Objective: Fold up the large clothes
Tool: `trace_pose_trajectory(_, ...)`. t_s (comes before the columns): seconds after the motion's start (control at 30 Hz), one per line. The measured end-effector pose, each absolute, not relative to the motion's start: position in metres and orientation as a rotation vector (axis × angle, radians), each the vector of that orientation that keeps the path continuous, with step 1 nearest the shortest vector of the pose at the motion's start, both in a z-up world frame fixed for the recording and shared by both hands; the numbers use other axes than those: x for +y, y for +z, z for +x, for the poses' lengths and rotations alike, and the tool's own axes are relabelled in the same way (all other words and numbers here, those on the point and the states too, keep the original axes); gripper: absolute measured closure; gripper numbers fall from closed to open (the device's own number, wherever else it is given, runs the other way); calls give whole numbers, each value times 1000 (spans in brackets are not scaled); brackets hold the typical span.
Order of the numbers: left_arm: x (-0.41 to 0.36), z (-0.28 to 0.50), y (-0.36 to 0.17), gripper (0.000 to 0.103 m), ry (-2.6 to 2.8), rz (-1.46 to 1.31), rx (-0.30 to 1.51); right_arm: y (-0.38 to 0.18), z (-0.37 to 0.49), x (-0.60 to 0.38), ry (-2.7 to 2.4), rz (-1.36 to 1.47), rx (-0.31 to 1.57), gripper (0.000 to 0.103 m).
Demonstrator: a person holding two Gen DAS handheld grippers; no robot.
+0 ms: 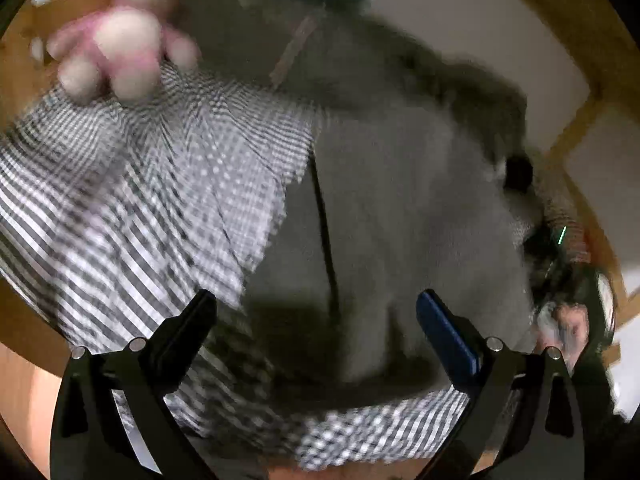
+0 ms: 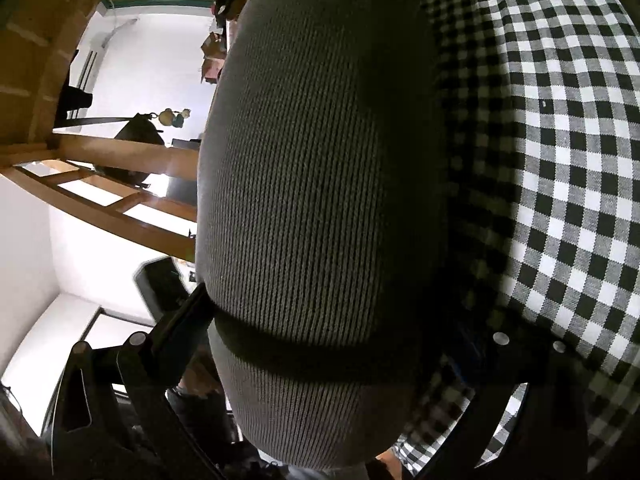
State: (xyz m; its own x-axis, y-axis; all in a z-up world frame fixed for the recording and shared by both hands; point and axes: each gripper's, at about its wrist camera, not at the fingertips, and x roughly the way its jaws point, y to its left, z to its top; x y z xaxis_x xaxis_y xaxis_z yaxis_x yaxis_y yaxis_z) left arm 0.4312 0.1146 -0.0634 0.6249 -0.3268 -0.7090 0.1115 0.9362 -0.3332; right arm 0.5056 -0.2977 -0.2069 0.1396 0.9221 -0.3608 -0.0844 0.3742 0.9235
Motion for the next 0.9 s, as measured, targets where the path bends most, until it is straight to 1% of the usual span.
trace_pose_trajectory(0.07,126,448,-48,4,-265,-292,850,-207,509,-297,898,907,1208,2)
trace_pose_trajectory(0.13,124,480,-62,4,-372,-309,951,-206,514,-293,897,901,1217,2)
trace_pose_trajectory(0.2,115,515,-102,4,-489,-364,1115,-206,514,-293,896,902,1219,2)
trace_pose_trajectory(0.27,110,536,-144,4,-418,-373,1289,-206,512,-294,892,911,1217,2)
trace_pose_trajectory(0.33,111,536,-152,4,-438,-432,1263,-205,510,-294,893,911,1211,2)
trace_pose_trajectory(0.43,102,533,-148,5,-490,-453,1257,-205,512,-293,910,931,1202,2)
trace_pose_trajectory(0.5,81,524,-145,5,-593,-471,1255,-201,514,-291,938,925,1187,2)
trace_pose_trajectory(0.57,56,519,-142,4,-600,-370,1259,-196,515,-289,945,916,1168,2)
trace_pose_trajectory(0.67,42,523,-146,5,-571,-374,1276,-198,516,-287,912,929,1172,2)
trace_pose_trajectory(0.8,29,517,-121,8,-599,-359,1216,-181,500,-295,896,912,1137,19)
trace_pose_trajectory(0.83,22,513,-116,9,-610,-349,1207,-173,492,-297,901,895,1130,21)
trace_pose_trajectory(0.87,20,514,-112,24,-641,-357,1207,-168,486,-299,903,882,1130,21)
trace_pose_trajectory(0.9,14,511,-111,26,-689,-388,1208,-161,475,-303,897,866,1130,21)
